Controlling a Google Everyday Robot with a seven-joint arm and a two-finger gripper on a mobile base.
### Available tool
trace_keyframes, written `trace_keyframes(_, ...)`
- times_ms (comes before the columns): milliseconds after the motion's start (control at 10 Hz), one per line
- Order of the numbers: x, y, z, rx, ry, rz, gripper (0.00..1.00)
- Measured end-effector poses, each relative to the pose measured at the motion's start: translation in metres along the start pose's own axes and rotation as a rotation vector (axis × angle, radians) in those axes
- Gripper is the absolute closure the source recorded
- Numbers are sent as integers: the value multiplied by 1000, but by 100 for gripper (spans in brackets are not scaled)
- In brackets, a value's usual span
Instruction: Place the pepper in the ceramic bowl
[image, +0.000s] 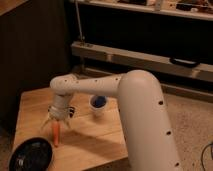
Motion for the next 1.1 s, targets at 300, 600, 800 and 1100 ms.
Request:
trace_keyframes(300,4,0,2,-9,-17,1,20)
trace_keyframes(600,8,0,6,-18,-40,2,20)
trace_keyframes(800,10,1,9,-24,-50,7,20)
trace_keyframes(1100,12,2,13,-38,-60,9,20)
